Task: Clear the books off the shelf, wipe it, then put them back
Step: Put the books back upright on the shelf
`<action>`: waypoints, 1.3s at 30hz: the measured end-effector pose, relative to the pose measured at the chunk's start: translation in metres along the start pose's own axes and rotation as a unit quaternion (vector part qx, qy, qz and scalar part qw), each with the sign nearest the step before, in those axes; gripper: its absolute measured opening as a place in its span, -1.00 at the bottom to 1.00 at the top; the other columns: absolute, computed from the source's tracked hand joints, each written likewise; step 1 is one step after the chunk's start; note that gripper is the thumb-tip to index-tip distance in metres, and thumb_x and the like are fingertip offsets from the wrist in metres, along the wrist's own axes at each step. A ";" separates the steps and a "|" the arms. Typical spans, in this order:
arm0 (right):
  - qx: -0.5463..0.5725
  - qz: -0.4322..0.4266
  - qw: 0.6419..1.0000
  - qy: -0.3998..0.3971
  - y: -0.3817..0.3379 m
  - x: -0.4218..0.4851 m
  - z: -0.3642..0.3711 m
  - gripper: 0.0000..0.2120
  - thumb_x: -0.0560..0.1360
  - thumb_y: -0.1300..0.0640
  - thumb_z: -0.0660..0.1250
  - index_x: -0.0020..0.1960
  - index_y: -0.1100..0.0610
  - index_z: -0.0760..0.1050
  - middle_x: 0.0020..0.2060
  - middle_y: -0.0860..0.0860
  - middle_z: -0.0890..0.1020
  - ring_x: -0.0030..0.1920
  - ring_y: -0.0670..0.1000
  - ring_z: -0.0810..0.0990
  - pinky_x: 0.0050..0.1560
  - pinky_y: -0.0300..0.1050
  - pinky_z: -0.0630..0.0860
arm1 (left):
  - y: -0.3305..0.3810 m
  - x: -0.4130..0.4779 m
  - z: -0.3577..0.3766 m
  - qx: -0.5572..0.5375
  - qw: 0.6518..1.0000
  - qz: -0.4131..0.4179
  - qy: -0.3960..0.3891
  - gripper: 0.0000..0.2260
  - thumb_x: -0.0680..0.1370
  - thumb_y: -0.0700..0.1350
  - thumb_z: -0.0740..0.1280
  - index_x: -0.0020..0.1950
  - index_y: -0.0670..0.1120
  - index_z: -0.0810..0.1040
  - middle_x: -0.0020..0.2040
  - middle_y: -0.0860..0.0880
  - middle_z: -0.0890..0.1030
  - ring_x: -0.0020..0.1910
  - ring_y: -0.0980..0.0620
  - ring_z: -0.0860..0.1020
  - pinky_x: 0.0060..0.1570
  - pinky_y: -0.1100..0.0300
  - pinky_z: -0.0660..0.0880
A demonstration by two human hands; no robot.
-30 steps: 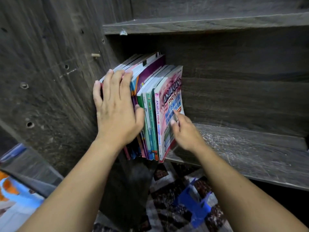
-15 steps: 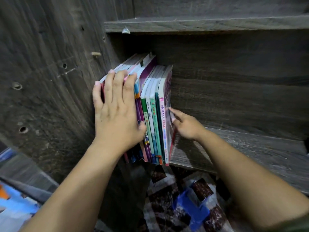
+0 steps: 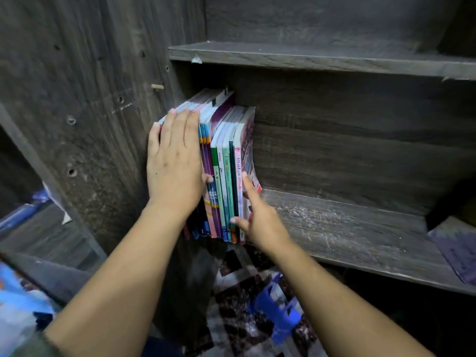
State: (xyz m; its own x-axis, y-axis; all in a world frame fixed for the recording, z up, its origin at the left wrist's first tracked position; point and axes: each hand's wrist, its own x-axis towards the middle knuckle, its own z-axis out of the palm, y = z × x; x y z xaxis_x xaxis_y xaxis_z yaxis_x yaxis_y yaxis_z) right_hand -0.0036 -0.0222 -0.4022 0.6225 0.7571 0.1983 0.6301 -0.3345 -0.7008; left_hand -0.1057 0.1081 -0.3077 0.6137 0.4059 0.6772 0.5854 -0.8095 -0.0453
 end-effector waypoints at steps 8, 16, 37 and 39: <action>-0.027 -0.005 1.000 0.015 0.018 0.012 0.007 -0.04 0.45 0.03 0.46 0.47 -0.42 -0.18 0.30 -0.05 0.54 0.14 0.02 0.59 0.25 0.04 0.49 | 0.004 -0.001 0.010 -0.027 0.999 -0.028 0.021 0.18 0.11 0.35 0.55 0.52 -0.21 0.15 0.48 -0.15 0.27 0.53 -0.15 0.10 0.48 -0.06 -0.10; -0.022 0.000 0.998 -0.058 0.028 0.024 -0.024 -0.17 0.44 0.09 0.47 0.51 -0.29 0.07 0.47 -0.05 0.33 0.41 -0.01 0.37 0.44 -0.01 0.30 | 0.004 -0.004 0.012 -0.023 1.000 -0.002 0.019 0.16 0.16 0.33 0.55 0.53 -0.10 0.03 0.51 -0.21 0.18 0.53 -0.24 0.04 0.48 -0.15 -0.11; -0.060 -0.050 0.997 -0.022 0.001 0.025 -0.041 -0.34 0.51 0.29 0.22 0.55 -0.01 0.13 0.48 0.06 0.29 0.42 0.06 0.33 0.39 -0.20 0.21 | 0.057 -0.032 -0.035 -0.228 0.973 -0.001 0.020 -0.88 0.43 -0.16 0.36 -0.11 -0.08 0.42 0.24 -0.09 0.49 0.06 -0.16 0.57 -0.14 0.07 0.43; -0.058 -0.068 0.996 -0.013 -0.005 0.025 -0.042 -0.36 0.52 0.26 0.19 0.56 0.00 0.12 0.48 0.05 0.27 0.42 0.07 0.34 0.39 -0.16 0.24 | 0.065 -0.037 -0.038 -0.242 0.967 -0.066 -0.040 -0.68 0.44 -0.20 0.30 0.18 -0.10 0.37 0.30 -0.08 0.37 0.07 -0.20 0.53 -0.14 0.05 0.35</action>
State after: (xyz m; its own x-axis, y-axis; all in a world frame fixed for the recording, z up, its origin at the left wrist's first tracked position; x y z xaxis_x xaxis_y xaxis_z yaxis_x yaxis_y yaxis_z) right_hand 0.0283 -0.0251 -0.3656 0.5157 0.8141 0.2670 0.7580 -0.2883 -0.5851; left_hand -0.1106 0.0243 -0.3074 0.6014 0.5350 0.5934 0.3572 -0.8444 0.3992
